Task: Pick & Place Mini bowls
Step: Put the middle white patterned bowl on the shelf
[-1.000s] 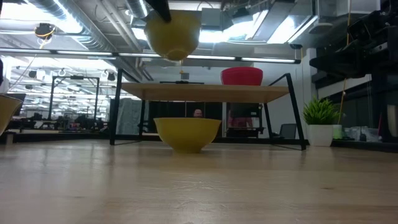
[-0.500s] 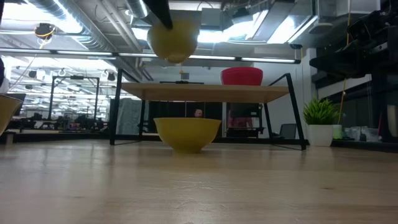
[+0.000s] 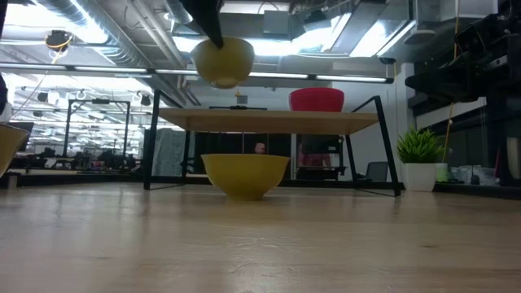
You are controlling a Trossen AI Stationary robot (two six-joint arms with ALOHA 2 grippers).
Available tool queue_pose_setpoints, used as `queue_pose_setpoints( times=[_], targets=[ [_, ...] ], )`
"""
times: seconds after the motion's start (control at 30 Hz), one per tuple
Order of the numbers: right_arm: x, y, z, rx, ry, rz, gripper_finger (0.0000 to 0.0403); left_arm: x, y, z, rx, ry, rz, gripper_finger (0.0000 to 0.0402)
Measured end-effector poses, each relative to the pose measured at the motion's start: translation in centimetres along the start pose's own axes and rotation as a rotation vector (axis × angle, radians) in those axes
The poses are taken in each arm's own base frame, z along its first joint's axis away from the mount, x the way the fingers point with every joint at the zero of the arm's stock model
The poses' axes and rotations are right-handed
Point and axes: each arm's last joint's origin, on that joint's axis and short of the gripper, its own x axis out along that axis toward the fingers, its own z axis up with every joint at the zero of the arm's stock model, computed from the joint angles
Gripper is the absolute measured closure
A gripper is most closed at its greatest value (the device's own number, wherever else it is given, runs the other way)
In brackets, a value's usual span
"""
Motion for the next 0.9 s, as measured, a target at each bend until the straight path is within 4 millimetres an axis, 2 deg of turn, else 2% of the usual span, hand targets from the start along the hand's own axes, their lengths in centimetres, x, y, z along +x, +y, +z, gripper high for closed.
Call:
queue_pose_setpoints(
  times=[0.27,0.9],
  targets=[
    [0.0,0.0,0.0,0.000,0.001,0.000,0.0386,0.3,0.8,-0.3,0.011,0.029,0.021,0.0399],
    [0.0,0.0,0.0,0.000,0.001,0.000,0.0386,1.4,5.3,-1.3,-0.056,0.088,0.080,0.0398]
  ],
)
